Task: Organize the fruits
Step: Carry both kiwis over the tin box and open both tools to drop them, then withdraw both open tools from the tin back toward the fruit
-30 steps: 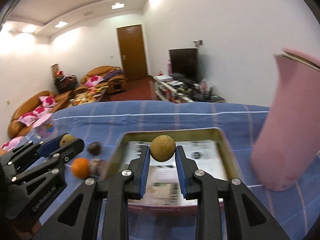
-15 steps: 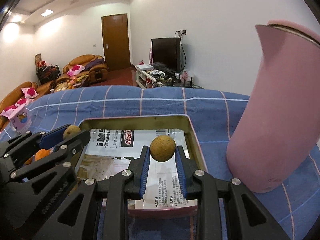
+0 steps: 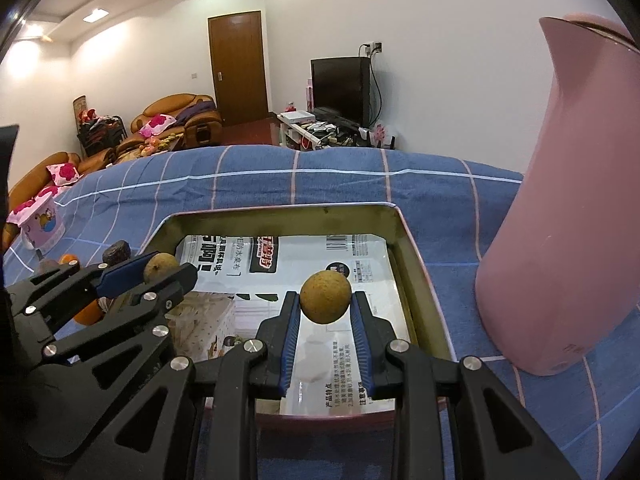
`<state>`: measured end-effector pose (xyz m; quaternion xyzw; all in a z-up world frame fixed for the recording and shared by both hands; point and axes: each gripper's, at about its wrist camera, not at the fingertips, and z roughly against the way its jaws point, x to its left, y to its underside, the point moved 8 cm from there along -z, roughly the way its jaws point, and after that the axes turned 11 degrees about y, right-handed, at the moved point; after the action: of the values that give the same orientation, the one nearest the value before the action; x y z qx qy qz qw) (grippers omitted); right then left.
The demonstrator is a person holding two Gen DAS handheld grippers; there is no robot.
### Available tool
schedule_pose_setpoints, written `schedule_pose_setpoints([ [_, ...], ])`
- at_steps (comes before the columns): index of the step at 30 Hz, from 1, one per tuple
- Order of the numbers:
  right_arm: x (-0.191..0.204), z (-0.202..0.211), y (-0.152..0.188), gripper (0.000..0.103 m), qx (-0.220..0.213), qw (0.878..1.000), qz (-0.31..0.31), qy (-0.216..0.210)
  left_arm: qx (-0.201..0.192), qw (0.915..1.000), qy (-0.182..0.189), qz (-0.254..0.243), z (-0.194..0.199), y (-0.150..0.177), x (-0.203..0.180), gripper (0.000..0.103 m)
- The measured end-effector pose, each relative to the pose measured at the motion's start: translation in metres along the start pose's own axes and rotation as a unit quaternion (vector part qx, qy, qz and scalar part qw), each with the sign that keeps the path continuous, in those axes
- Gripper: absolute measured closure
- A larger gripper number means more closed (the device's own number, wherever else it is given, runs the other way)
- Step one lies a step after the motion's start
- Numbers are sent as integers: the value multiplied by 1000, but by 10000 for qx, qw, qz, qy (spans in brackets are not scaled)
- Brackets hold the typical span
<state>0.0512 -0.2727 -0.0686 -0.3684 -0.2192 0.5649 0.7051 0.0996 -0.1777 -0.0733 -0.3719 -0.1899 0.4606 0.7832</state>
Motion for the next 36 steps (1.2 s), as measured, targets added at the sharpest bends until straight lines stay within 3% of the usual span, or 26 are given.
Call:
schedule_pose_setpoints([
  [4, 1, -1, 0, 73, 51, 9999, -59, -86, -41, 10000, -45, 53, 2, 0, 1, 70],
  [5, 0, -3, 0, 67, 108, 9998, -105, -115, -73, 9999, -59, 53, 3, -1, 1, 60],
  [8, -5, -5, 1, 53, 157, 9995, -265, -50, -240, 9996, -164, 14, 11, -2, 3, 52],
  [9, -6, -4, 0, 53, 141, 9993, -329, -58, -290, 9993, -234, 7, 13, -3, 4, 46],
  [11, -10, -2, -3, 51, 111, 9985, -517, -118, -385, 9980, -491, 66, 18, -4, 11, 22],
  [16, -18, 6, -9, 41, -99, 9958, -876, -252, -757, 9941, -723, 297, 35, -8, 27, 0],
  [21, -25, 24, -17, 34, -712, 9926, -984, -18, -798, 9941, -708, 178, 39, -8, 27, 0],
  [25, -29, 32, -23, 21, -1174, 9876, -981, 344, -923, 9921, -852, -33, 45, -8, 25, 0],
  [36, -31, 39, -21, 21, -1316, 9836, -1021, 687, -1018, 9919, -748, -122, 61, -1, 30, 0],
])
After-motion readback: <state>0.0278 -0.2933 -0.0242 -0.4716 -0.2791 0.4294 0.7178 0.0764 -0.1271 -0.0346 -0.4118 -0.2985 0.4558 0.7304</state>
